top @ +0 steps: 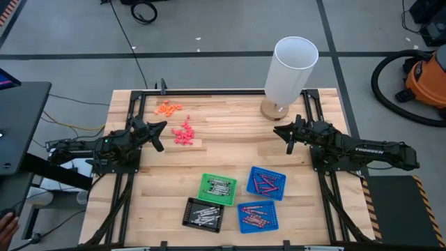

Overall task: Sort crayons
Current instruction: Return to Home Position

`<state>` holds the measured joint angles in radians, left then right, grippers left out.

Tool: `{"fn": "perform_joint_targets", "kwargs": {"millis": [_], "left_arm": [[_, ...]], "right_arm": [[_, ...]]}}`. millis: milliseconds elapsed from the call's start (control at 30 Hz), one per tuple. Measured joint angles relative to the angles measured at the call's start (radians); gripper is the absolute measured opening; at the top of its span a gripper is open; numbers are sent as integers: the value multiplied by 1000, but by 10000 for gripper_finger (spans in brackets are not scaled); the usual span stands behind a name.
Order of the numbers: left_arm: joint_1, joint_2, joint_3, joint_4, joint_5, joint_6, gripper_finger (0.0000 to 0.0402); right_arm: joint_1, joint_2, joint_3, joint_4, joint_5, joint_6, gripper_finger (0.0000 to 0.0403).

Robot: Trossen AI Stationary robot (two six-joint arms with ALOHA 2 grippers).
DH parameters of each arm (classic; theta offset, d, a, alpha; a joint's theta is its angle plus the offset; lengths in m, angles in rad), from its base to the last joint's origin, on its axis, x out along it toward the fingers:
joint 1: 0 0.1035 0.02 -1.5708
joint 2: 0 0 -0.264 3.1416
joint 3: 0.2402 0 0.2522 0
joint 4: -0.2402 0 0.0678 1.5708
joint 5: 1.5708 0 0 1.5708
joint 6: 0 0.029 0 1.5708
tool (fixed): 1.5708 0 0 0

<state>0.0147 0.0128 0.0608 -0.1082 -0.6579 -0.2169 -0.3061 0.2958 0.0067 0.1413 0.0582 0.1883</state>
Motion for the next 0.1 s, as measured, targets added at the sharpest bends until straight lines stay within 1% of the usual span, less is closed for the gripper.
{"fn": "perform_joint_targets", "kwargs": {"millis": [100], "left_arm": [[0, 0, 0, 0, 0, 0, 14]], "right_arm": [[0, 0, 0, 0, 0, 0, 81]]}}
